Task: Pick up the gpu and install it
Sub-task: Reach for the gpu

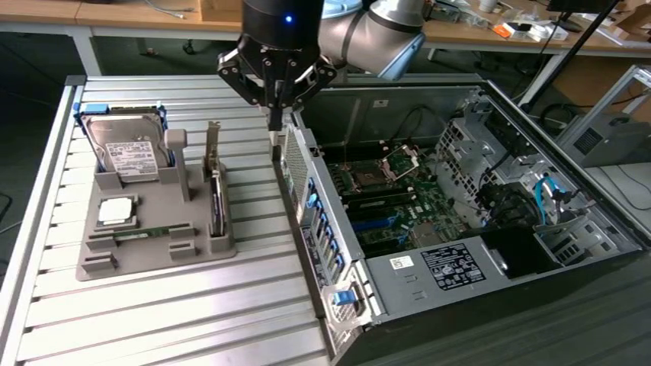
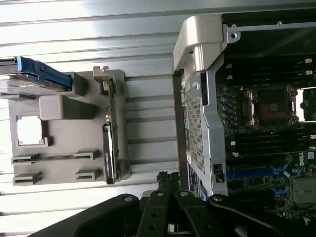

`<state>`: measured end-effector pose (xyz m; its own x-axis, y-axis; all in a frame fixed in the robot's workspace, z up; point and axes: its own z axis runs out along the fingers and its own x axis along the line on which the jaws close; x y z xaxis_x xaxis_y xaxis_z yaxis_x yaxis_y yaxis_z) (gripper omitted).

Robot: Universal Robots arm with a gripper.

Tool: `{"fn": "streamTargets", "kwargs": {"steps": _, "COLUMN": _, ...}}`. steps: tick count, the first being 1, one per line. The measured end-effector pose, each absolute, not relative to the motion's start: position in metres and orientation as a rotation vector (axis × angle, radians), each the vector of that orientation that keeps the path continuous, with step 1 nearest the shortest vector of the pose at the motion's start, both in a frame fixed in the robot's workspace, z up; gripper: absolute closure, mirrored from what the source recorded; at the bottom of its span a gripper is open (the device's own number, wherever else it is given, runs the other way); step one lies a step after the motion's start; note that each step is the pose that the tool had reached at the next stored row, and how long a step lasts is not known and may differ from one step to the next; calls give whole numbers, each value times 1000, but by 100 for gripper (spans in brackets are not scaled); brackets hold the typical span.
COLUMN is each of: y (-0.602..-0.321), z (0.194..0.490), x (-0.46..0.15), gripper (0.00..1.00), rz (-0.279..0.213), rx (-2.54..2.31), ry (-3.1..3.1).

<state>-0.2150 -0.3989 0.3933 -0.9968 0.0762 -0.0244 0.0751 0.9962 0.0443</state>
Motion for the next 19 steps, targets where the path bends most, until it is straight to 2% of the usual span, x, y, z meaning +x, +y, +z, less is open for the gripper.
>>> {"fn": "streamTargets", "kwargs": {"steps": 19, "y": -399, "z": 393, "x": -231, "gripper": 89, "rz": 68, "rx": 118, "ry": 3112}}
